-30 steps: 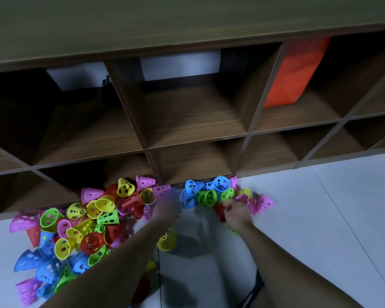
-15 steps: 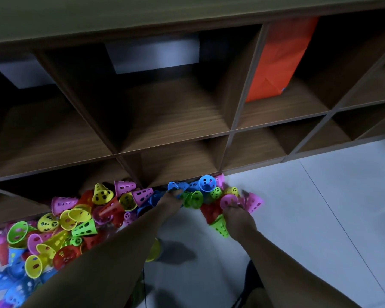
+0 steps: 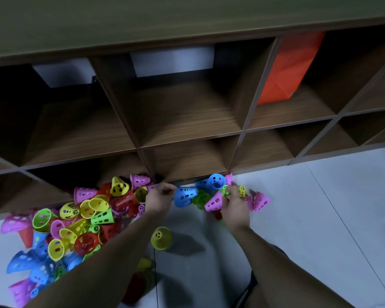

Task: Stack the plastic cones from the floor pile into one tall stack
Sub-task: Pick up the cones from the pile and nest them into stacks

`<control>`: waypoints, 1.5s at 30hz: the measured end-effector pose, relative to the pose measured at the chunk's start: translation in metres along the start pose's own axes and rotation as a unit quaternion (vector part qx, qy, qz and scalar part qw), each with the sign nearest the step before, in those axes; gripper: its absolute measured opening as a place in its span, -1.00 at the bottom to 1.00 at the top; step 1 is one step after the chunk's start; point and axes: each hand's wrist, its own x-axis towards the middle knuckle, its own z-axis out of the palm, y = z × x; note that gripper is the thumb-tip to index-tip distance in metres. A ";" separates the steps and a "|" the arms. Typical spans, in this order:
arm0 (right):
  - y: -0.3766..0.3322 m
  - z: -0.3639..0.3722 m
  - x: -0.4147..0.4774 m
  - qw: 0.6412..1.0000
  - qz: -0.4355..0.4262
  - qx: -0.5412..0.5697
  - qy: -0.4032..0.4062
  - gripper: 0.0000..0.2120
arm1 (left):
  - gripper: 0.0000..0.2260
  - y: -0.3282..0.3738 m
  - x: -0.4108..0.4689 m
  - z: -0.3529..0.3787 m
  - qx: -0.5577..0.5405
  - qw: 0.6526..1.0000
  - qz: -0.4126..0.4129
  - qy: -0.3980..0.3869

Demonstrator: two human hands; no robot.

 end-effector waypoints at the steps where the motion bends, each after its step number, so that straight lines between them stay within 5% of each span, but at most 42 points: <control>1: -0.008 0.001 -0.001 0.999 0.024 0.039 0.007 -0.75 | -0.93 0.001 -0.009 -0.008 -0.039 0.999 -0.020 0.003; 5: -0.033 0.008 -0.006 0.973 0.147 0.176 -0.023 -0.88 | -0.89 -0.012 -0.031 -0.035 -0.135 0.987 -0.078 0.022; 10: -0.066 0.015 -0.025 0.858 0.254 0.431 -0.111 -0.77 | -0.87 -0.036 -0.054 -0.054 -0.110 0.988 -0.097 0.038; 15: -0.098 0.026 -0.048 0.777 0.280 0.517 -0.224 -0.77 | -0.78 -0.076 -0.064 -0.062 -0.076 0.989 -0.122 0.021; 17: -0.107 0.030 -0.060 0.798 0.260 0.479 -0.259 -0.75 | -0.74 -0.086 -0.070 -0.064 -0.047 0.990 -0.131 0.016; 20: -0.108 0.041 -0.077 0.874 0.188 0.344 -0.287 -0.73 | -0.72 -0.088 -0.084 -0.066 -0.009 0.993 -0.117 0.029; 25: -0.096 0.056 -0.092 0.940 0.108 0.190 -0.261 -0.77 | -0.75 -0.096 -0.086 -0.068 0.002 0.991 -0.127 0.028; 36: -0.064 0.066 -0.077 0.943 0.092 0.153 -0.281 -0.82 | -0.89 -0.085 -0.052 -0.060 0.012 0.993 -0.119 0.021; 45: 0.019 0.023 -0.029 0.978 0.020 -0.074 -0.196 -0.79 | -0.84 -0.062 -0.010 -0.021 -0.024 0.991 -0.127 -0.041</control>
